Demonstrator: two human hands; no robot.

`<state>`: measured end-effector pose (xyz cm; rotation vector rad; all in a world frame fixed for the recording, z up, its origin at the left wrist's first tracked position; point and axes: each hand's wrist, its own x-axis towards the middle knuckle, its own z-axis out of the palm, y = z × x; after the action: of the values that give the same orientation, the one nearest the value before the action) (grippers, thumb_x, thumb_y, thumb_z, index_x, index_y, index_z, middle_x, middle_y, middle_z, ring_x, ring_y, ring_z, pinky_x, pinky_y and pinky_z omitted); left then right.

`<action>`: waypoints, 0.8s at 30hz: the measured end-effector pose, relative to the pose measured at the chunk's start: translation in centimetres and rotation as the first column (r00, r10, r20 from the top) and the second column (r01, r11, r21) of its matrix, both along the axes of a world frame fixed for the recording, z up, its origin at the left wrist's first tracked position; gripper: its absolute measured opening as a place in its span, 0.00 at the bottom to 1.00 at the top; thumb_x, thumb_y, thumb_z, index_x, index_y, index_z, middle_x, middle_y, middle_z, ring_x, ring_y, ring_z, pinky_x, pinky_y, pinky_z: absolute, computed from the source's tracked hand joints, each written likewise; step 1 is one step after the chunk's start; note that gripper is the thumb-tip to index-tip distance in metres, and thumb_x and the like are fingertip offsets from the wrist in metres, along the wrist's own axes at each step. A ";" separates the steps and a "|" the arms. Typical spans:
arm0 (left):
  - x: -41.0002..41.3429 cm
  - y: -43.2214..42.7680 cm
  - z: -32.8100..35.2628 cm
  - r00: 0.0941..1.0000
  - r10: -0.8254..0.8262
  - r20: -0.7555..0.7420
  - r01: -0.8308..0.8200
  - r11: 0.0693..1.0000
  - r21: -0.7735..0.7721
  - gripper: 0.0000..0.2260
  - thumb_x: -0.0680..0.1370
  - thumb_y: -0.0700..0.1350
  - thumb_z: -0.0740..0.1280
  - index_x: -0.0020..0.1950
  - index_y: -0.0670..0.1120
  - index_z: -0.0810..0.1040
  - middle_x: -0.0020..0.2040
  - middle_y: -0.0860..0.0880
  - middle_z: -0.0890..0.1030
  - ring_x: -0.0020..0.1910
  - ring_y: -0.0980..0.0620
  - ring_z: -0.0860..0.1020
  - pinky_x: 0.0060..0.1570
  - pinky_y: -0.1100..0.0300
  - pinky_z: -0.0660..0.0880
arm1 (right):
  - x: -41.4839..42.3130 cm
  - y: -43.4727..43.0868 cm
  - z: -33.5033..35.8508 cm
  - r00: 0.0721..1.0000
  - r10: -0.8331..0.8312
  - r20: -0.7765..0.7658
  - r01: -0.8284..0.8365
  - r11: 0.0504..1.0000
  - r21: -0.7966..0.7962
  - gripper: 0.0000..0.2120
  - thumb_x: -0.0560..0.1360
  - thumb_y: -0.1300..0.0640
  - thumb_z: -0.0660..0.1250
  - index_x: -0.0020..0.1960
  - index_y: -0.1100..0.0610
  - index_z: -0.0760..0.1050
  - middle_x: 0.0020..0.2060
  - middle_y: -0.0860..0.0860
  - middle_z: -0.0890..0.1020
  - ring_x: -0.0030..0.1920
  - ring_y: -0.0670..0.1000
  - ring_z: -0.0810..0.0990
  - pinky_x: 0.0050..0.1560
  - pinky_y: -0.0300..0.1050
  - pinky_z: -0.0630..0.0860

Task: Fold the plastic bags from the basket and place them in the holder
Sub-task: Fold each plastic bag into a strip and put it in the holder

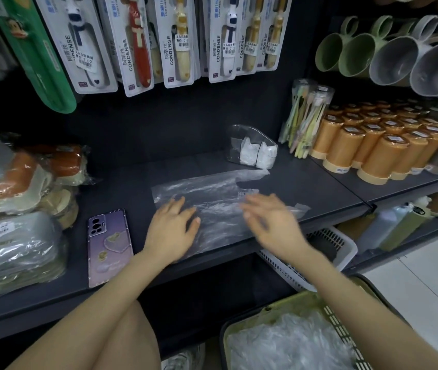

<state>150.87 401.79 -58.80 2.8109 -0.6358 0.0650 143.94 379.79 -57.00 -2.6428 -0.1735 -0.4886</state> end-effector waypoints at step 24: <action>6.4 0.2 -1.2 0.967 0.246 -0.072 -0.232 0.959 0.161 0.26 0.84 0.52 0.42 0.79 0.40 0.47 0.79 0.42 0.47 0.78 0.45 0.46 0.76 0.51 0.41 | 11.0 7.2 -2.1 0.992 0.016 -0.123 -0.052 0.955 -0.292 0.32 0.79 0.44 0.37 0.77 0.58 0.56 0.76 0.56 0.60 0.77 0.55 0.54 0.76 0.52 0.42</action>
<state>157.26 401.95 -60.04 3.0039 -0.2875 -0.0694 154.98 387.03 -59.06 -2.9453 -0.2736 -0.3108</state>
